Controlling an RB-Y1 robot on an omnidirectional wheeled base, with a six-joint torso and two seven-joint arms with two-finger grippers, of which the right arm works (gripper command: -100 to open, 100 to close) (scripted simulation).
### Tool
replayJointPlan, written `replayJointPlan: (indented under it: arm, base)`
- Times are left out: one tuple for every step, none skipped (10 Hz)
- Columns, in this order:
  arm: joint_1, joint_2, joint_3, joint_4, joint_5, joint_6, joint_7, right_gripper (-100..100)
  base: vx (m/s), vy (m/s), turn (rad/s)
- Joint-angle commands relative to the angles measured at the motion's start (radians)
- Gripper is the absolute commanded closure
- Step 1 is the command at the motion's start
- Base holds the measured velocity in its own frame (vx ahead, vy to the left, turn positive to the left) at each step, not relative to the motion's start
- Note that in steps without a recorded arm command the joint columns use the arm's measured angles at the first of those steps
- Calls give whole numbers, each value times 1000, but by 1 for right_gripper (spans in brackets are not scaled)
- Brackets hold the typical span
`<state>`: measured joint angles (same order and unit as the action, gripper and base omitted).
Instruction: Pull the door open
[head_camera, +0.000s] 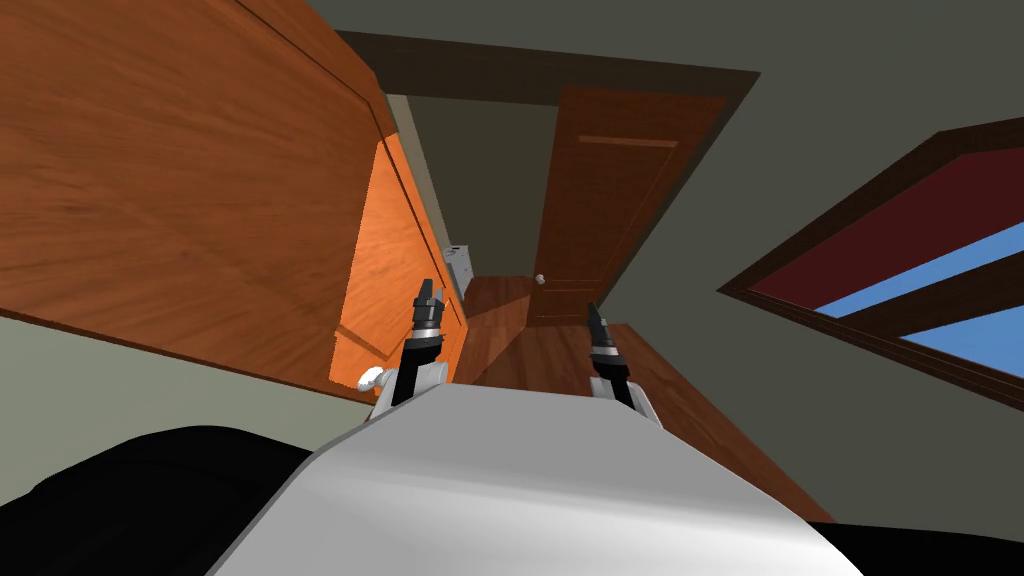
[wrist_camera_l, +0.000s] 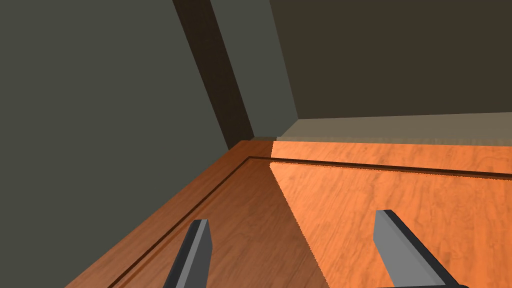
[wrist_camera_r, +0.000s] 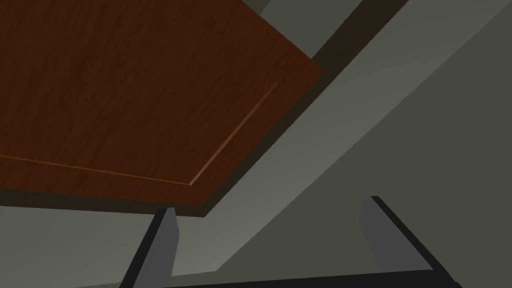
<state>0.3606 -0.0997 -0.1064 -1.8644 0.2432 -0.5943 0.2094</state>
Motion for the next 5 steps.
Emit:
replayJointPlan:
  arm:
    - [-11,-2,-4,36,11,-11,32,-100]
    - [-17,-4,-8,58,17,-18,50,-100]
    - [-23,-6,-12,80,23,-25,67,-100]
    - [-28,-7,-15,103,29,-33,85,-100]
    - [-34,-9,-19,125,35,-40,103,-100]
  base:
    - [101,16,-1]
    - [94,10,-1]
    - [105,14,1]
    - [98,13,-1]
    - [96,2,-2]
